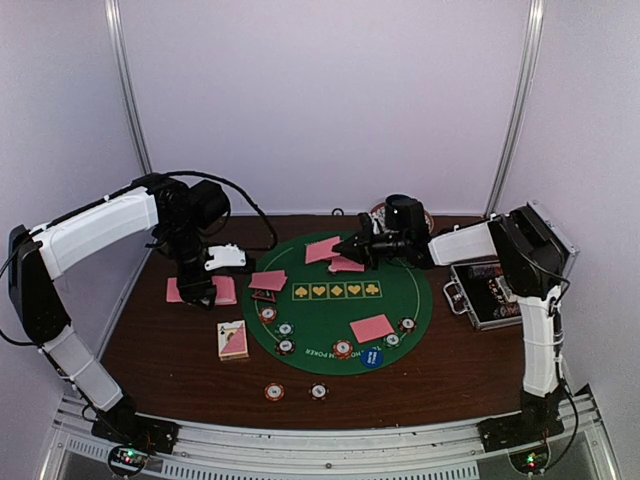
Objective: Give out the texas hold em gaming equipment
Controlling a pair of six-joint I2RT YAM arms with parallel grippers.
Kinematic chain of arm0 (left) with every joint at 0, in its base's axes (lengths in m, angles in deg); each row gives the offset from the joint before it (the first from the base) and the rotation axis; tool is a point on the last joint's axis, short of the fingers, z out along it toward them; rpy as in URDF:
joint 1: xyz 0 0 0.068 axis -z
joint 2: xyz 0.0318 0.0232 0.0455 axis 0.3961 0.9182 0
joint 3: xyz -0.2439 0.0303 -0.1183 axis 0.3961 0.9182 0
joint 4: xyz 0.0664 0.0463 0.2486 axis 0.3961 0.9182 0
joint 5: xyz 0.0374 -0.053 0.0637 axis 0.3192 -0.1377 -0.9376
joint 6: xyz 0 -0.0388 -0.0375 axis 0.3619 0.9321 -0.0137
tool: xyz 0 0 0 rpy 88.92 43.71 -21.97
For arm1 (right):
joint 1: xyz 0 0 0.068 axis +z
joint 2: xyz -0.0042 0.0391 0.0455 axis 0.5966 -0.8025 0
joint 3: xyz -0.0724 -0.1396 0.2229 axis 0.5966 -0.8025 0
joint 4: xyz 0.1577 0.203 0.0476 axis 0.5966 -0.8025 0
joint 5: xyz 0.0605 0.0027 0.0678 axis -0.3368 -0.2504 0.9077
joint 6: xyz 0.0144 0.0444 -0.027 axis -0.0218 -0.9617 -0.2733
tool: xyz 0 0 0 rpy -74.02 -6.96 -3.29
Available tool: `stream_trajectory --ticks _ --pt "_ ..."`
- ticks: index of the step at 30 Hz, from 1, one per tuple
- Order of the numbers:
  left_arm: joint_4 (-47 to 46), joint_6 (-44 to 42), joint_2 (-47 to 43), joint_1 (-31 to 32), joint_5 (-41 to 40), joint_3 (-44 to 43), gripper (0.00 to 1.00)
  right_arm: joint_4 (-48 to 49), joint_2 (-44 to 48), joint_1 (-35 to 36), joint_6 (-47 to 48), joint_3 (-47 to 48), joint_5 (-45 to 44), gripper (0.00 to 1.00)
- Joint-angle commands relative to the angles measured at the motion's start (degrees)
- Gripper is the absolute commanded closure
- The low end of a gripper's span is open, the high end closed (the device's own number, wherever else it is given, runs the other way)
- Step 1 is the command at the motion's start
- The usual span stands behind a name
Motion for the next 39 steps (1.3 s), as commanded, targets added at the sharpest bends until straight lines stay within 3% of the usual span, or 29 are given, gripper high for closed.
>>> stream_trajectory --ticks 1,10,18,24,32,39 --pt "-0.5 -0.6 -1.3 0.0 -0.1 0.1 1.0 -24.4 0.8 -2.2 19.4 8.3 -6.2 1.0" --pt "-0.5 -0.6 -1.8 0.0 0.2 0.3 1.0 -40.7 -5.3 -3.8 27.0 18.7 -15.1 1.0" --pt "-0.5 -0.6 -1.9 0.0 0.3 0.4 1.0 -47.3 -4.5 -3.7 31.1 21.4 -22.0 0.78" --pt "-0.5 -0.5 -2.0 0.0 0.5 0.3 1.0 -51.7 -3.4 -3.7 33.7 24.8 -25.0 0.67" --pt "-0.5 -0.5 -2.0 0.0 0.5 0.3 1.0 -51.7 2.8 -3.0 34.6 22.5 -28.2 0.58" --pt "-0.5 -0.2 -1.5 0.0 0.6 -0.4 1.0 -47.3 10.0 1.7 32.9 14.5 -25.4 0.5"
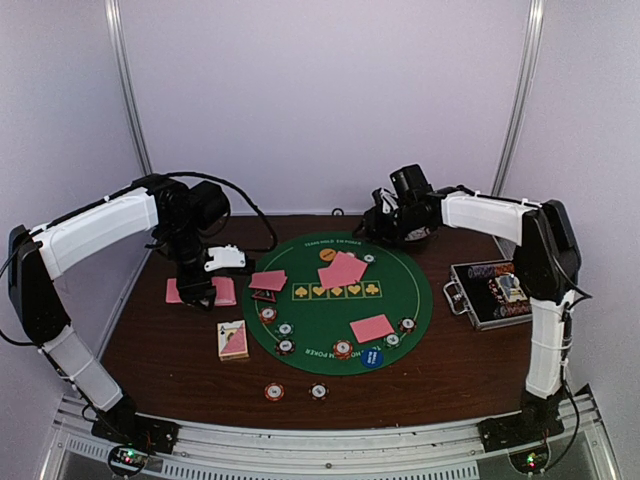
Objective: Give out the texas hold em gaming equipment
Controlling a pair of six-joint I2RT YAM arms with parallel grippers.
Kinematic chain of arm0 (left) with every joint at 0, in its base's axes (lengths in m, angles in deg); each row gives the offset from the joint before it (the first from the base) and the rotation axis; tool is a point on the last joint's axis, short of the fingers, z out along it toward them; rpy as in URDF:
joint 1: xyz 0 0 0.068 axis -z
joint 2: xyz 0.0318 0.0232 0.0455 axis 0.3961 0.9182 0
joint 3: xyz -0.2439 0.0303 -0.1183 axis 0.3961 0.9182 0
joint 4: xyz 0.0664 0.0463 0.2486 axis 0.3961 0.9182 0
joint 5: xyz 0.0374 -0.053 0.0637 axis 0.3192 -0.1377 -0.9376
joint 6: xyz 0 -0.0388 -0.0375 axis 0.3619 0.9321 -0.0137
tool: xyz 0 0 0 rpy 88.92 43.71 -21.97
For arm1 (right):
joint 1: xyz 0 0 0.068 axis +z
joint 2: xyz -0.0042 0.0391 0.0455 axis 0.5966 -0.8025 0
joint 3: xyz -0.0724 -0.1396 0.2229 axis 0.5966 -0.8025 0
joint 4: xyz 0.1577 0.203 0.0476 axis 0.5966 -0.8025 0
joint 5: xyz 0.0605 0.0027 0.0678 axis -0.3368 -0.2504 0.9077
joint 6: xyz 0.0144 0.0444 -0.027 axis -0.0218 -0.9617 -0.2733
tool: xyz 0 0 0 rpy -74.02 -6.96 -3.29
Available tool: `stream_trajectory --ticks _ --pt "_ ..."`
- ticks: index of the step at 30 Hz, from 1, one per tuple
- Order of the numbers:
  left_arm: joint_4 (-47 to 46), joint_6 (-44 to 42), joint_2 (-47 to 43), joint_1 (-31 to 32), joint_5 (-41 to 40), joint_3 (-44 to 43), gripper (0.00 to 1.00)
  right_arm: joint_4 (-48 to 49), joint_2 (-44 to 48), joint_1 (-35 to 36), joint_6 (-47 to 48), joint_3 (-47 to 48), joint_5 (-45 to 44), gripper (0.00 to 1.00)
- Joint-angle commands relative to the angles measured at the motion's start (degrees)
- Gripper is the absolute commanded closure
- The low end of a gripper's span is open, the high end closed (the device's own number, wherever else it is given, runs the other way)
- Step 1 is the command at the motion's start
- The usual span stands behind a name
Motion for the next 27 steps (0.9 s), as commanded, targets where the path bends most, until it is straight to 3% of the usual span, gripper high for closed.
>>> stream_trajectory --ticks 1,4,8,17,27 --pt "-0.5 -0.2 -1.4 0.0 0.6 -0.7 1.0 4.0 6.3 4.3 -1.3 -5.6 1.8 0.49" --pt "-0.5 -0.2 -1.6 0.0 0.7 -0.7 1.0 9.2 8.1 7.1 -4.6 -10.7 5.1 0.48" --pt "-0.5 0.0 -1.4 0.0 0.8 -1.2 1.0 16.1 8.0 13.4 -10.5 -13.8 10.3 0.39" --pt "-0.5 1.6 -1.5 0.0 3.6 -2.8 1.0 44.5 4.0 21.4 -31.6 -17.9 16.6 0.27" --pt "0.2 2.3 -1.3 0.0 5.2 -4.8 1.0 53.6 -3.2 26.2 -39.6 -12.8 18.7 0.2"
